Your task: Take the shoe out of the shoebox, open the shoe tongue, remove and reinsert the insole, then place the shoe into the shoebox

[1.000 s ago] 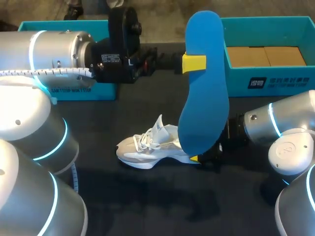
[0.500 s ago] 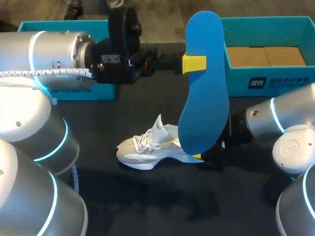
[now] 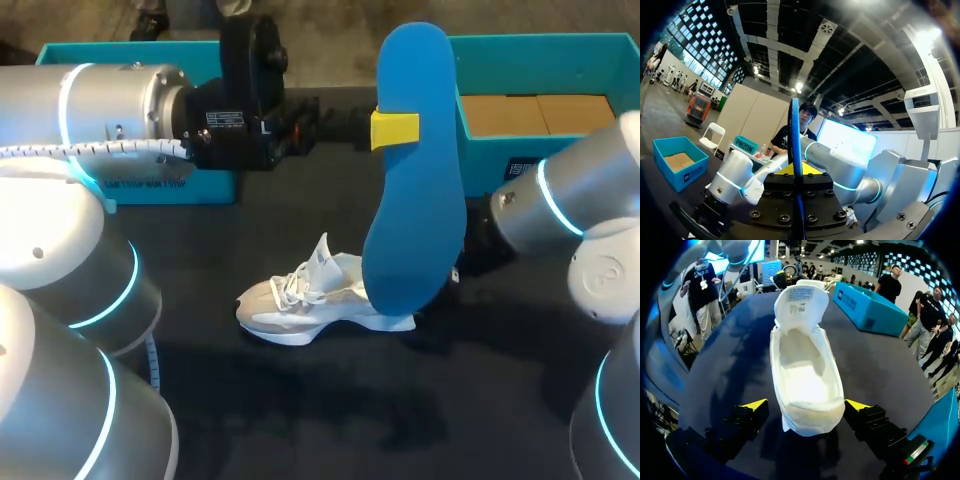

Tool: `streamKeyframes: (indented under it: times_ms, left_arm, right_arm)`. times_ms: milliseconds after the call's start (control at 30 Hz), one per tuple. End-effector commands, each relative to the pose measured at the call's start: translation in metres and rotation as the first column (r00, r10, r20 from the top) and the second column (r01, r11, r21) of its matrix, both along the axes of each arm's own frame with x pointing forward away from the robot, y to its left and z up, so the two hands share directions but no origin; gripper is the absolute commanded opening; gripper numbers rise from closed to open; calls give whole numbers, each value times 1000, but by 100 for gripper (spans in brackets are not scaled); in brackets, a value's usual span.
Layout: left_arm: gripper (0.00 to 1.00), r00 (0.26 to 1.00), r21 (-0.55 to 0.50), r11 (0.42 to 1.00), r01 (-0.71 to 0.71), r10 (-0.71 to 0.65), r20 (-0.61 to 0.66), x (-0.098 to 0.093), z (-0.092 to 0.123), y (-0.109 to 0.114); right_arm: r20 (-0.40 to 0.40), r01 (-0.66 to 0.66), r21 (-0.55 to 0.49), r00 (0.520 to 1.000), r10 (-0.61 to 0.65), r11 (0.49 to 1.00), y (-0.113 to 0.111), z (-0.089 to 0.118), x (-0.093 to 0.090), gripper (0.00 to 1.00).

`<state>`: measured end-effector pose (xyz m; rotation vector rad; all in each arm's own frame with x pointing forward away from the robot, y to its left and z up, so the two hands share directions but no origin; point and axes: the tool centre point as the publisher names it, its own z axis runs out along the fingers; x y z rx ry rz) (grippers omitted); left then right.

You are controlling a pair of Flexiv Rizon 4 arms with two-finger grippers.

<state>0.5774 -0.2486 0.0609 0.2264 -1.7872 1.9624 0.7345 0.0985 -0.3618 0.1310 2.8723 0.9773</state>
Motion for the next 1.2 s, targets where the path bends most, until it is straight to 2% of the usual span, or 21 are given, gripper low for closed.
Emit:
streamKeyframes:
  times_ms: [33, 367, 733, 1200]
  left_arm:
    - [0, 1000, 1, 1000, -1, 1, -1, -1, -1, 0]
    - [0, 1000, 1, 1000, -1, 1, -1, -1, -1, 0]
    - [0, 1000, 1, 1000, -1, 1, -1, -1, -1, 0]
    - [0, 1000, 1, 1000, -1, 1, -1, -1, -1, 0]
  right_arm:
    - [-17, 23, -253, 999, -29, 967, 6, 11, -1, 100]
    - [2, 41, -384, 999, -44, 922, 12, 21, -5, 100]
    - [7, 57, -477, 998, -61, 877, 13, 32, -3, 100]
    - [3, 24, -534, 1000, -27, 845, 17, 39, 0, 100]
